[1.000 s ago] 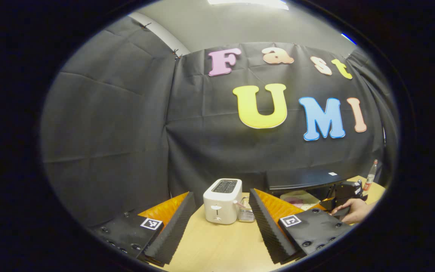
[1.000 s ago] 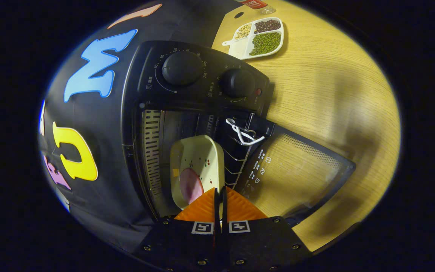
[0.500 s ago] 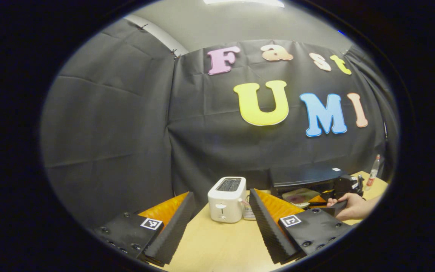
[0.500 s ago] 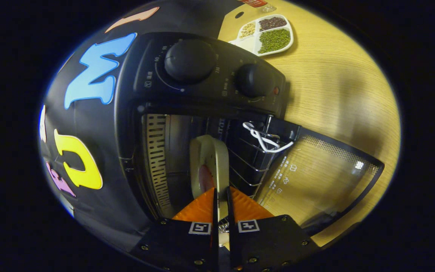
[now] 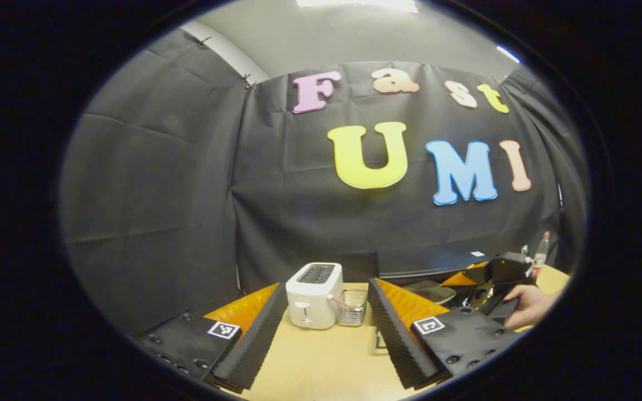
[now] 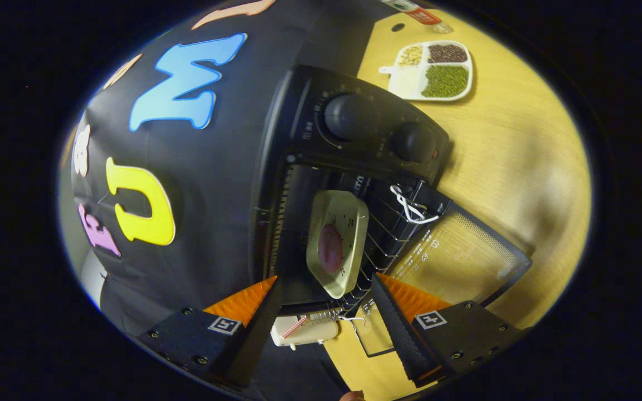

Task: Open the electric oven with the left hand, put the food in, and close the electric oven.

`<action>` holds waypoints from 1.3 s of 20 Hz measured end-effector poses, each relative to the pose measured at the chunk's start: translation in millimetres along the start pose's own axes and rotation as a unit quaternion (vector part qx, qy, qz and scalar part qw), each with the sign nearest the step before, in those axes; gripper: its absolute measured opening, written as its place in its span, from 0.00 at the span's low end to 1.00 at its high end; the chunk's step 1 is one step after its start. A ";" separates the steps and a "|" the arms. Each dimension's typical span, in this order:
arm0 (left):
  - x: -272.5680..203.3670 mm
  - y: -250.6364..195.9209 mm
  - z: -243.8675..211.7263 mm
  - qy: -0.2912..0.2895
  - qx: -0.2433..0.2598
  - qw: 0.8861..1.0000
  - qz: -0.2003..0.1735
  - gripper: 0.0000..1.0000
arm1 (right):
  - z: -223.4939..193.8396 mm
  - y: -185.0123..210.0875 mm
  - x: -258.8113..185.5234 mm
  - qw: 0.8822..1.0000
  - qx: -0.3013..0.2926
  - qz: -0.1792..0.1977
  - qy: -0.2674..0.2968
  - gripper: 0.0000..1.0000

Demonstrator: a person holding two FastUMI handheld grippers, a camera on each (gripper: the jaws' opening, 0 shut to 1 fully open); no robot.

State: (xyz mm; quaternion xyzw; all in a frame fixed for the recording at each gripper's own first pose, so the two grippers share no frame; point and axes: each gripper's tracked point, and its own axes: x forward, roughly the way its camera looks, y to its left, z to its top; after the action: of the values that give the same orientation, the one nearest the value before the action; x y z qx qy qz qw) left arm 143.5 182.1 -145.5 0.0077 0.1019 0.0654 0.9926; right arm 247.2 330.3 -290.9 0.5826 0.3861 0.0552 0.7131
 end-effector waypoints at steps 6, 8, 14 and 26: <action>-4.9 -43.9 -26.2 0.025 -0.018 0.999 -0.035 1.00 | 10.0 9.6 -76.1 0.984 -0.177 0.018 -0.008 0.97; -3.9 -60.6 -43.2 0.045 -0.023 0.998 -0.049 1.00 | 16.9 8.8 -99.2 0.970 -0.241 0.016 -0.019 0.97; 6.0 -113.2 -96.8 0.101 -0.018 0.990 -0.097 0.98 | 41.4 5.5 -157.8 0.933 -0.354 0.005 -0.070 0.98; 24.5 -204.5 -222.0 0.259 -0.022 0.947 -0.187 0.98 | 99.4 -13.3 -241.3 0.847 -0.495 -0.067 -0.181 0.98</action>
State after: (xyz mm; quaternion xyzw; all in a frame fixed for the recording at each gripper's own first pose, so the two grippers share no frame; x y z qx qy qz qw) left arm 148.4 -16.9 -373.7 -0.0507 0.3539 -0.1189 0.9263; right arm 135.5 120.3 -182.8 0.1242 0.2101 0.0847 0.9660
